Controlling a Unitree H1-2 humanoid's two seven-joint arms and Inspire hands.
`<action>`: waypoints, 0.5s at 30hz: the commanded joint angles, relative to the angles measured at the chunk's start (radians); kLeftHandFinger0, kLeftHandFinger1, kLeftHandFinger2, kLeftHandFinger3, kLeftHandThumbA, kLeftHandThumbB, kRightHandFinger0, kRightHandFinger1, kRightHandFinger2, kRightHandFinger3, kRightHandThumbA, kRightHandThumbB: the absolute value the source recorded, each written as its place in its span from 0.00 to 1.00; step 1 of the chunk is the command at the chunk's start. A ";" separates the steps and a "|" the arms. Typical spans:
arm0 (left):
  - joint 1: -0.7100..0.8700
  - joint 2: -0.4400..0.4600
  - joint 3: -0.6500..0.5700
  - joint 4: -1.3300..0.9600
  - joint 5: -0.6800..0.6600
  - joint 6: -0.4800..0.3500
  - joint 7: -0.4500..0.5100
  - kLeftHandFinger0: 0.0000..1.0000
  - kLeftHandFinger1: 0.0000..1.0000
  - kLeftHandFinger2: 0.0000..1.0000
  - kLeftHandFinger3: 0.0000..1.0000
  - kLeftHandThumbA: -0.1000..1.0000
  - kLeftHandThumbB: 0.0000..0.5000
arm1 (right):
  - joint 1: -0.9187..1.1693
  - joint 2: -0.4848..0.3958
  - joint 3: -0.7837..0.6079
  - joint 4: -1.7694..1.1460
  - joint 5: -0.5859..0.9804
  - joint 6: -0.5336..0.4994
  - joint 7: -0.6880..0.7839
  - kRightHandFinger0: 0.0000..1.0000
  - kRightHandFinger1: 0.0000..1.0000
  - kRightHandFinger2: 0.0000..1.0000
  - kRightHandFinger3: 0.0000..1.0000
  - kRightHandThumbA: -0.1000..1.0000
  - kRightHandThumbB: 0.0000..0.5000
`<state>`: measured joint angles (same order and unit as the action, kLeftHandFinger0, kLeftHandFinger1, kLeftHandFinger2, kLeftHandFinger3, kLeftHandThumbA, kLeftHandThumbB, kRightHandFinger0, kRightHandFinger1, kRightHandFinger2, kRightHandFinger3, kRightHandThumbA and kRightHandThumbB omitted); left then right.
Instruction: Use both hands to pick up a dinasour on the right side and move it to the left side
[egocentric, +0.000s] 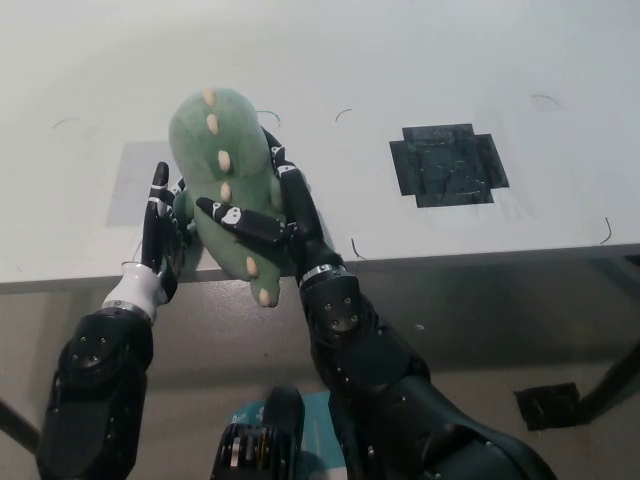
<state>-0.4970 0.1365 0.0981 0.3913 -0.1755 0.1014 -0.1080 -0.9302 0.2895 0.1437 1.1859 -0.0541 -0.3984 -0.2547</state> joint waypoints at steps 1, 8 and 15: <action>-0.041 -0.013 -0.010 -0.022 -0.032 -0.020 -0.049 1.00 1.00 1.00 1.00 1.00 0.67 | -0.049 0.064 0.030 0.022 -0.039 0.032 0.040 1.00 1.00 1.00 1.00 1.00 0.29; -0.086 0.009 -0.006 0.022 -0.037 -0.013 -0.059 1.00 1.00 1.00 1.00 1.00 0.60 | -0.116 0.063 0.023 0.076 -0.032 0.067 0.039 1.00 1.00 1.00 1.00 1.00 0.32; -0.131 0.016 0.016 0.079 -0.044 -0.037 -0.044 1.00 1.00 1.00 1.00 1.00 0.62 | -0.165 0.058 0.013 0.107 -0.020 0.081 0.052 1.00 1.00 1.00 1.00 1.00 0.39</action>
<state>-0.5499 0.1535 0.1159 0.4690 -0.1939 0.0989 -0.1110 -1.0373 0.2893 0.1445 1.2789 -0.0543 -0.3575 -0.2542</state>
